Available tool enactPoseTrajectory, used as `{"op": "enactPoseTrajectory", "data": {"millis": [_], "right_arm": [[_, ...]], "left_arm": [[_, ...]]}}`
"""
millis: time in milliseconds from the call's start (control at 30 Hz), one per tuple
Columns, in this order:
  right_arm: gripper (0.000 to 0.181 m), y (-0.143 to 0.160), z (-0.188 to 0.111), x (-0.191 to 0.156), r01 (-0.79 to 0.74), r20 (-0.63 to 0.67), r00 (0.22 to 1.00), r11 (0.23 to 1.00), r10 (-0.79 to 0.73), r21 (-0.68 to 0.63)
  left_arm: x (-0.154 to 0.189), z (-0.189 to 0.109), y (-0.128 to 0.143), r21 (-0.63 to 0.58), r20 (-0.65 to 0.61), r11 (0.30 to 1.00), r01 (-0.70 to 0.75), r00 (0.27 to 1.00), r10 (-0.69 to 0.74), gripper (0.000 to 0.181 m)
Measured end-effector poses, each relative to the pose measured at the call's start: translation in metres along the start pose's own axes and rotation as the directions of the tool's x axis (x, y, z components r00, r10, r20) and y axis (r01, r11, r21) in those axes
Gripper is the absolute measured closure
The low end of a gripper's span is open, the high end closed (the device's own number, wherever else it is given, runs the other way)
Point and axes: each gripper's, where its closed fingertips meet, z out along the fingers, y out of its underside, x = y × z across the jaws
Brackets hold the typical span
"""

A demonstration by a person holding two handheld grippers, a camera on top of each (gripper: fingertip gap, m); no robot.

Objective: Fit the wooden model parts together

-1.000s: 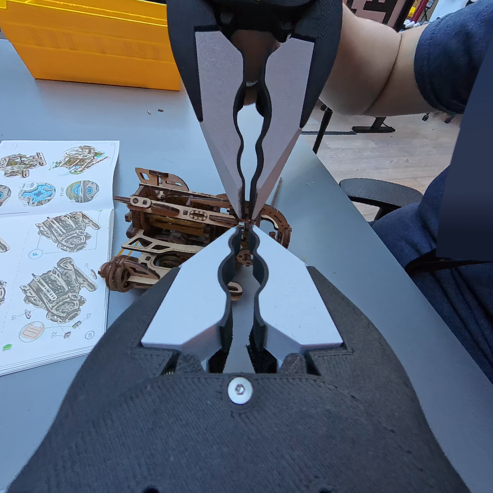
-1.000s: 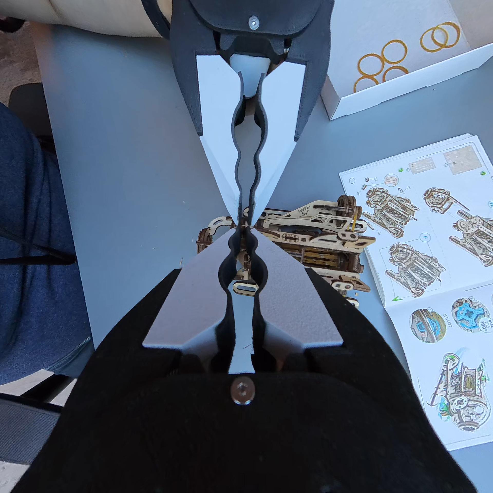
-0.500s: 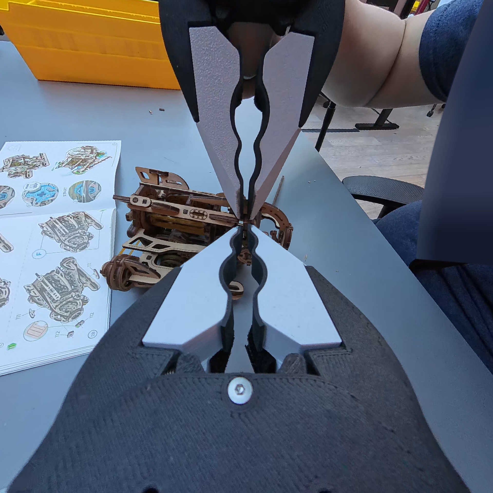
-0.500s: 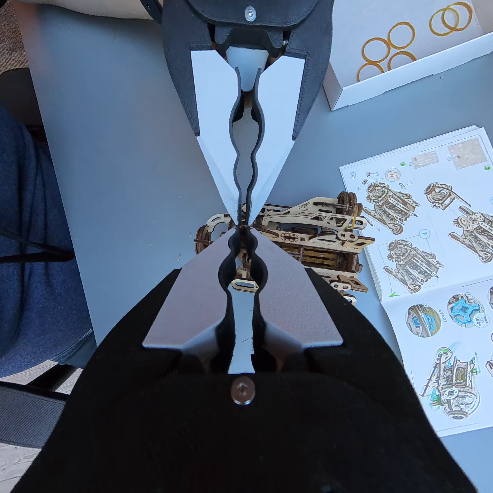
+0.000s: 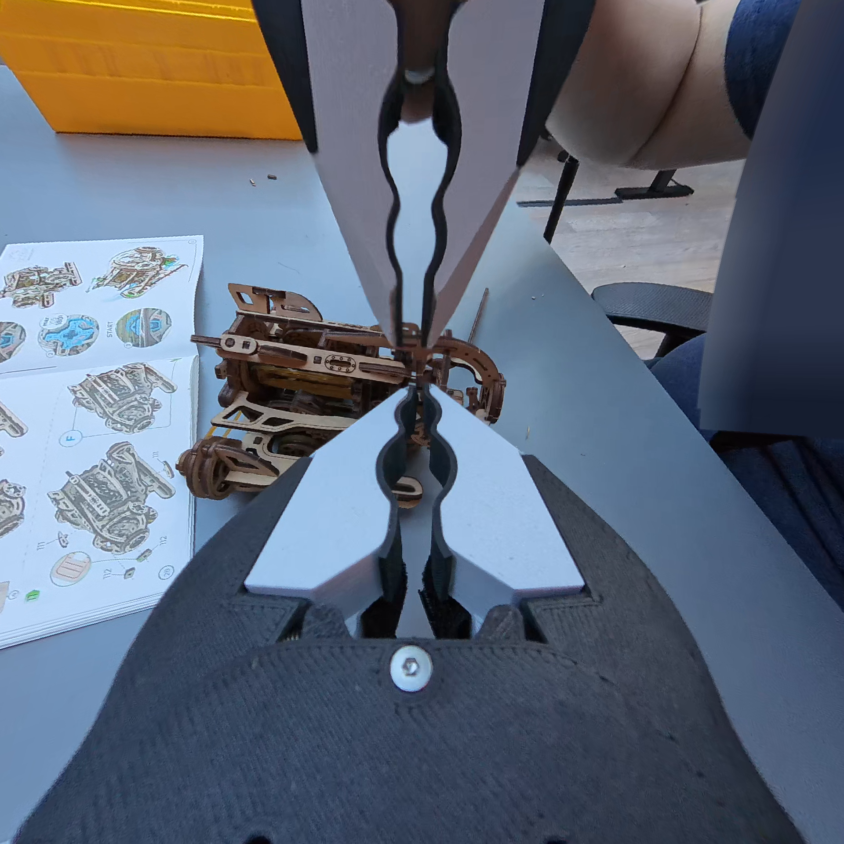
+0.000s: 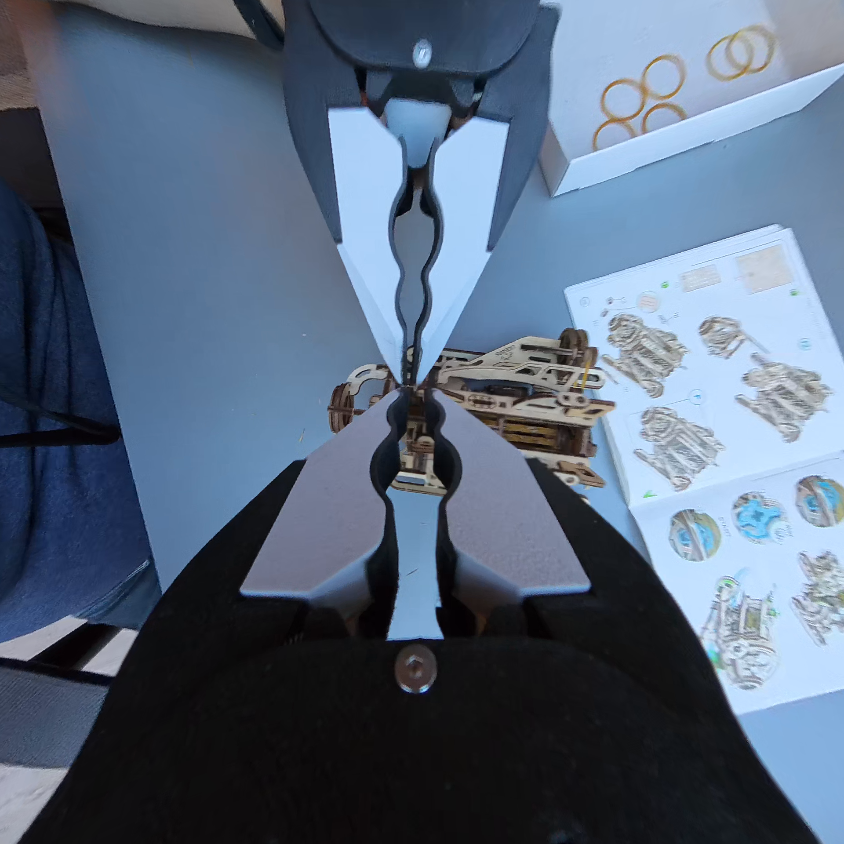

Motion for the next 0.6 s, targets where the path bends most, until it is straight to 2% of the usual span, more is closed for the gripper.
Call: {"op": "enactPoseTrajectory", "data": {"millis": [100, 200, 367, 600], "right_arm": [[0.172, -0.009, -0.014, 0.004, -0.005, -0.011, 1.000, 0.999, 0.005, 0.054], [0.166, -0.010, -0.019, 0.013, -0.012, -0.043, 0.999, 0.999, 0.014, 0.044], [0.155, -0.004, -0.008, 0.012, 0.017, -0.025, 1.000, 0.998, -0.018, -0.058], [0.156, 0.004, 0.002, 0.010, 0.068, 0.021, 0.998, 0.983, -0.065, -0.173]], "left_arm": [[0.000, 0.000, 0.000, 0.001, 0.004, 1.000, -0.006, 1.000, 0.006, 0.181], [0.000, 0.001, 0.001, -0.007, -0.008, 1.000, 0.010, 1.000, -0.011, 0.181], [-0.001, 0.004, 0.002, -0.044, -0.019, 0.999, 0.027, 0.999, -0.028, 0.181], [-0.001, 0.005, 0.000, -0.040, -0.040, 0.997, 0.062, 0.997, -0.064, 0.181]]}}
